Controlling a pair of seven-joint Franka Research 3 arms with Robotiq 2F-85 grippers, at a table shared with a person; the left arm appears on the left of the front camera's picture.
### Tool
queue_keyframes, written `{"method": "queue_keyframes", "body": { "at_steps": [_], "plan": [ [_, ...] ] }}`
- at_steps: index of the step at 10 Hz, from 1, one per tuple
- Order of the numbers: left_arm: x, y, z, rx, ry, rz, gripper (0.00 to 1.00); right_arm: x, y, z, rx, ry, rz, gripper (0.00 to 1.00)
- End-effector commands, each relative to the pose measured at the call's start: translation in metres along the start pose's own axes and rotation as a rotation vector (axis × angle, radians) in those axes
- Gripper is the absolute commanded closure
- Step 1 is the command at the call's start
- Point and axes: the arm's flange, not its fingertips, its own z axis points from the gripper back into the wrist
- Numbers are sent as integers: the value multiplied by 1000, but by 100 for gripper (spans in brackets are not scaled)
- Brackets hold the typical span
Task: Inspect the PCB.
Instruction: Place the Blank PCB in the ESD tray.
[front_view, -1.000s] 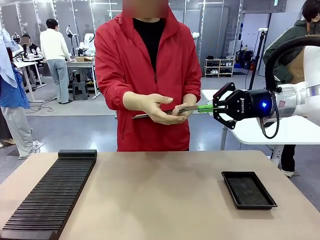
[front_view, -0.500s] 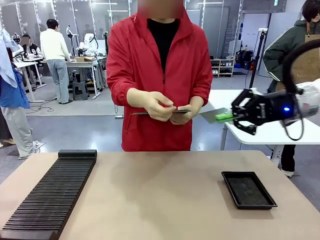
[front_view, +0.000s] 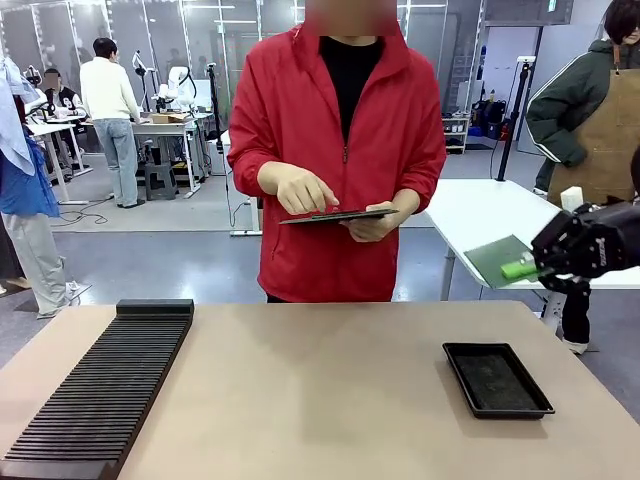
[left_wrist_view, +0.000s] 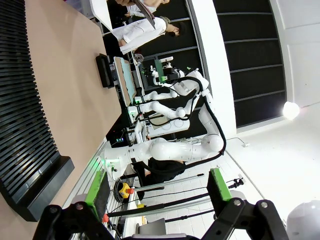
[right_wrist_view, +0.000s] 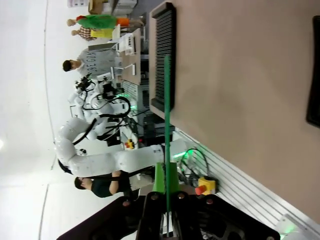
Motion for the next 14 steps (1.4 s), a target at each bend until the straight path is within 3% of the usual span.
{"method": "queue_keyframes", "body": {
  "at_steps": [1,4,9,14],
  "plan": [
    [-2,-2,-1,9,-5,-5,0,1,-27,-10,-61,-17,83,97],
    [-2,-2,-1,9,-5,-5,0,7,-70,-19,-145,-9,153,97],
    [-2,-2,-1,9,-5,-5,0,16,-114,-28,-188,-17,119,97],
    [-2,-2,-1,9,-5,-5,0,13,-109,-23,-179,-10,113,97]
  ]
}}
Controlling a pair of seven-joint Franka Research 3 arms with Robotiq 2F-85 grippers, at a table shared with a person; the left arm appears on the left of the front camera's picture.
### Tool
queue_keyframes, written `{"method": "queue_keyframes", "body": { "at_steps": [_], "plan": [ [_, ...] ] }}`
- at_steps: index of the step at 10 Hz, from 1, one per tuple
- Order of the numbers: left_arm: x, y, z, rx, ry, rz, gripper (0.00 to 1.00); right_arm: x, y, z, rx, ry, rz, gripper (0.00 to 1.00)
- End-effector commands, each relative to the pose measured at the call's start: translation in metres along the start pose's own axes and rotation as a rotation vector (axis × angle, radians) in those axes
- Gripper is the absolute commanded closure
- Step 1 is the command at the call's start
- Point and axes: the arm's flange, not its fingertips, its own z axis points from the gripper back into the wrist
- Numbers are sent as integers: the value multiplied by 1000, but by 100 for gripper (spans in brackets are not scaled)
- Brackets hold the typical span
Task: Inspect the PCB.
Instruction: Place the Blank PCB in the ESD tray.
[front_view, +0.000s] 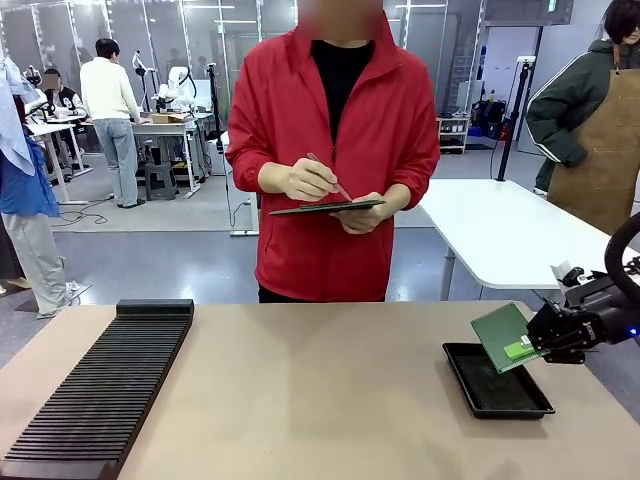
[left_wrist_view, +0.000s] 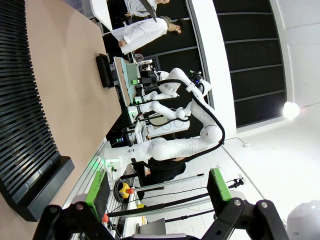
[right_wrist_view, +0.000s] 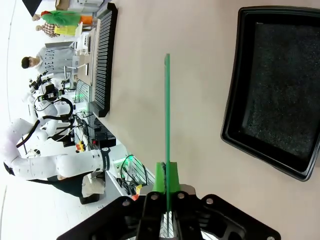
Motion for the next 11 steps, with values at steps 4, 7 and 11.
{"method": "queue_keyframes", "body": {
  "at_steps": [4,7,11],
  "plan": [
    [-2,-2,-1,9,-5,-5,0,15,-16,-5,-53,-20,-3,97],
    [-2,-2,-1,9,-5,-5,0,31,-40,-22,-87,-4,-20,97],
    [-2,-2,-1,9,-5,-5,0,41,-64,-49,-132,-7,-49,97]
  ]
}}
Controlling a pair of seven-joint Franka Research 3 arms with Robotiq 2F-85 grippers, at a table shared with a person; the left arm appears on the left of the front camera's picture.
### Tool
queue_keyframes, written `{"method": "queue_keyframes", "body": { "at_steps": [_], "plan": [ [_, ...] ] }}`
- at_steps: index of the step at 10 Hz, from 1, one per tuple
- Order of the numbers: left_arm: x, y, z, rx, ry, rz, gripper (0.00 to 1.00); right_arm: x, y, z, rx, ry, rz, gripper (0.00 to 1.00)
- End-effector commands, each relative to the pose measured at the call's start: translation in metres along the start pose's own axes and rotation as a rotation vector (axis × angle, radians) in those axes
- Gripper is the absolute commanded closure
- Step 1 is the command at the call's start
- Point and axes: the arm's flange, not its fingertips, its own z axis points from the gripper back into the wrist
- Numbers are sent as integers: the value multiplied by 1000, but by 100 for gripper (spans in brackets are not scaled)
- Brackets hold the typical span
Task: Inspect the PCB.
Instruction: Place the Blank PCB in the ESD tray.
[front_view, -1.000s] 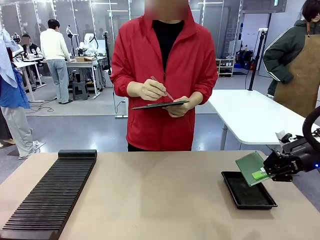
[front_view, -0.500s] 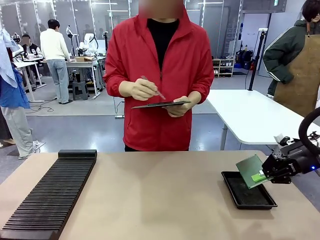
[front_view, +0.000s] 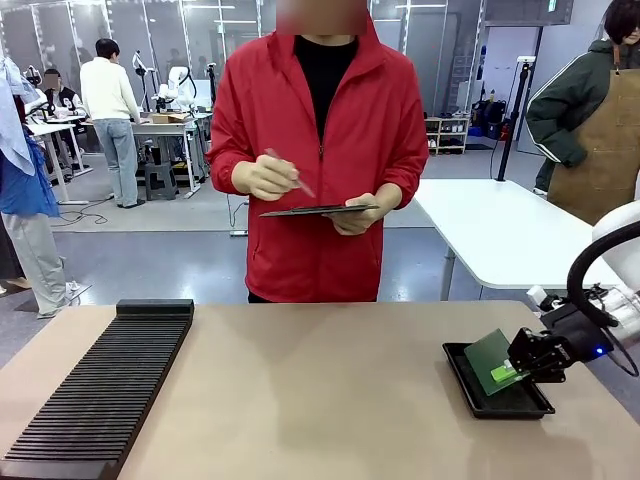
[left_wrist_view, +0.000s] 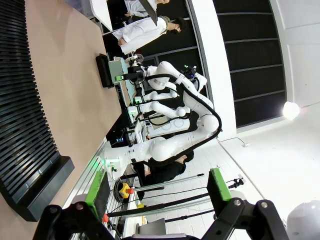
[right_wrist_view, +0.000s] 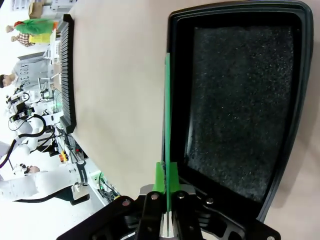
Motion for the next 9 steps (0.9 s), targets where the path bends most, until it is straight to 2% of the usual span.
{"method": "queue_keyframes", "body": {
  "at_steps": [1,6,8,9],
  "plan": [
    [-2,-2,-1,9,-5,-5,0,8,-4,-14,-31,-51,10,97],
    [-2,-2,-1,9,-5,-5,0,11,-6,-25,-53,-30,2,97],
    [-2,-2,-1,9,-5,-5,0,9,-4,-28,-67,-38,-4,81],
    [-2,-2,-1,9,-5,-5,0,8,0,-32,-91,-51,-9,68]
  ]
}}
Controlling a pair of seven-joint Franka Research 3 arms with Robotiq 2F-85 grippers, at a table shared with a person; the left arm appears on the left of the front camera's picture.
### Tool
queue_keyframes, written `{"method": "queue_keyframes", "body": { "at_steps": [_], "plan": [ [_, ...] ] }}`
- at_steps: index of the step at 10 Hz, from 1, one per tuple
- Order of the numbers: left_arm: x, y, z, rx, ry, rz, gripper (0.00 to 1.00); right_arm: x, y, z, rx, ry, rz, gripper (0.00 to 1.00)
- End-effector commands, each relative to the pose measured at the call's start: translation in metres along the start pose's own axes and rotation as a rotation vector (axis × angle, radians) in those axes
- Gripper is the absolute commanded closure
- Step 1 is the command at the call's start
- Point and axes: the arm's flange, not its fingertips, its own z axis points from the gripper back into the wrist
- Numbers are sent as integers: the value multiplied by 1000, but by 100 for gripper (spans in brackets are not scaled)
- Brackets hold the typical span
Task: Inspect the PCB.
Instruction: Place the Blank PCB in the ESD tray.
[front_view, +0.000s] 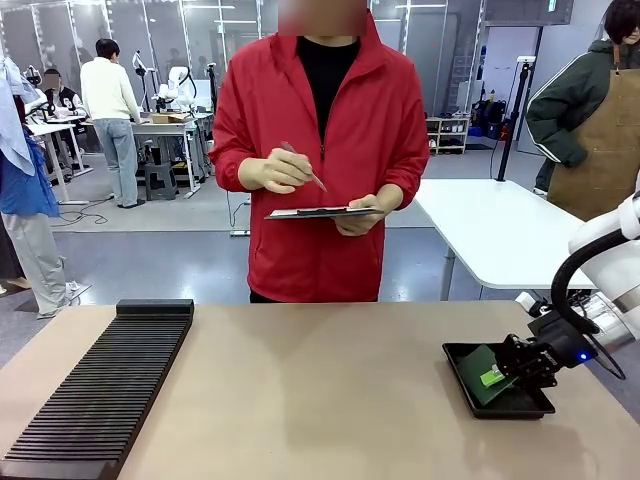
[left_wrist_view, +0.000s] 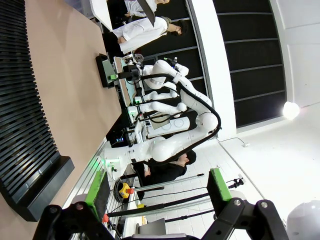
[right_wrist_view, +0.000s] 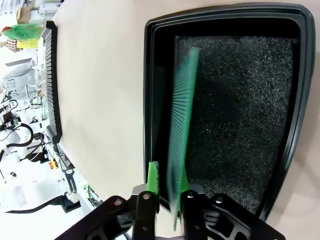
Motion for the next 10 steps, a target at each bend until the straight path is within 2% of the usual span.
{"method": "queue_keyframes", "body": {
  "at_steps": [1,5,7,8,9,10],
  "plan": [
    [-2,-2,-1,9,-5,-5,0,-3,11,-11,-43,-34,-1,53],
    [-2,-2,-1,9,-5,-5,0,-17,33,-3,-205,-90,3,0],
    [-2,-2,-1,9,-5,-5,0,-23,41,13,-226,-125,3,0],
    [-2,-2,-1,9,-5,-5,0,-26,46,23,-244,-148,6,7],
    [-2,-2,-1,9,-5,-5,0,-29,52,32,-261,-163,8,0],
    [-2,-2,-1,9,-5,-5,0,-31,57,38,-283,-176,12,0]
  ]
}}
